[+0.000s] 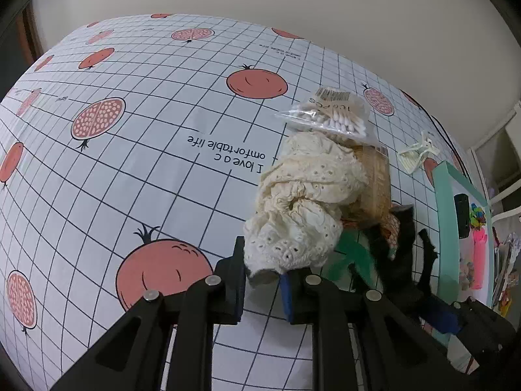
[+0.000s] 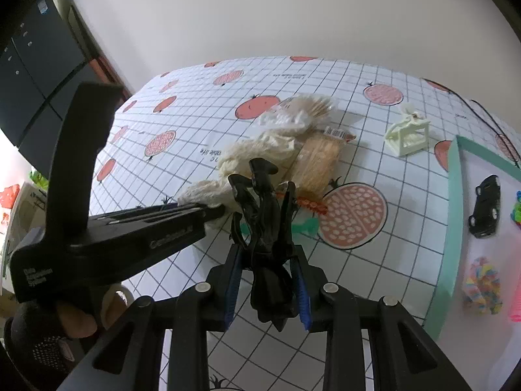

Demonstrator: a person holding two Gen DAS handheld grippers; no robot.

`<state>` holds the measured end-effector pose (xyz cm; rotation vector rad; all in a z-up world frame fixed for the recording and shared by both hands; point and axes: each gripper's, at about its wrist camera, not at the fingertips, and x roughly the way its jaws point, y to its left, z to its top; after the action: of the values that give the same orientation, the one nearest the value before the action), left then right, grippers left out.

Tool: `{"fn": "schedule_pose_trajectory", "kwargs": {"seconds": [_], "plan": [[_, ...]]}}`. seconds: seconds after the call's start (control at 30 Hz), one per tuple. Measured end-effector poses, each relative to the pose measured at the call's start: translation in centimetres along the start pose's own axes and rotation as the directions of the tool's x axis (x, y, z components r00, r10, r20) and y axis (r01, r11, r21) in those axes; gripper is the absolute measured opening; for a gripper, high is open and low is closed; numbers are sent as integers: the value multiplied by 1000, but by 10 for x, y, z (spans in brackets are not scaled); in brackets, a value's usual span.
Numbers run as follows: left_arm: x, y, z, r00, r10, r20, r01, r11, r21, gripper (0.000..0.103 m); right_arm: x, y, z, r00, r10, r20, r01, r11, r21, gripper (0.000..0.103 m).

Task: Organize objects
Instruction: 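Carry the lace cloth and black figure over the tray with both grippers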

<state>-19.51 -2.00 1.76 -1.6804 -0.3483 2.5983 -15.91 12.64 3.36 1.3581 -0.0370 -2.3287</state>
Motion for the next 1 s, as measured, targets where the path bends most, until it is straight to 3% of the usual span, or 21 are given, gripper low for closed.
{"fn": "schedule_pose_trajectory", "kwargs": {"seconds": [0.23,0.37,0.53,0.87,1.0], "plan": [[-19,1,2,999,3,48,-1,1000,-31,11,-9,-6,3,999,-17,42,16,1000,24,32],[-38,7,6,994,3,113,7,996,-84,10,-16,-11,4,997,-38,69,35,998,49,32],[-68,10,13,975,14,224,8,995,-99,10,-23,-18,4,994,-50,92,44,997,71,32],[-101,-2,27,938,-32,344,69,993,-95,10,-54,-32,10,981,-70,181,50,992,112,32],[-115,-17,26,923,-73,377,100,994,-51,10,-69,-47,10,973,-86,213,56,988,143,32]]}}
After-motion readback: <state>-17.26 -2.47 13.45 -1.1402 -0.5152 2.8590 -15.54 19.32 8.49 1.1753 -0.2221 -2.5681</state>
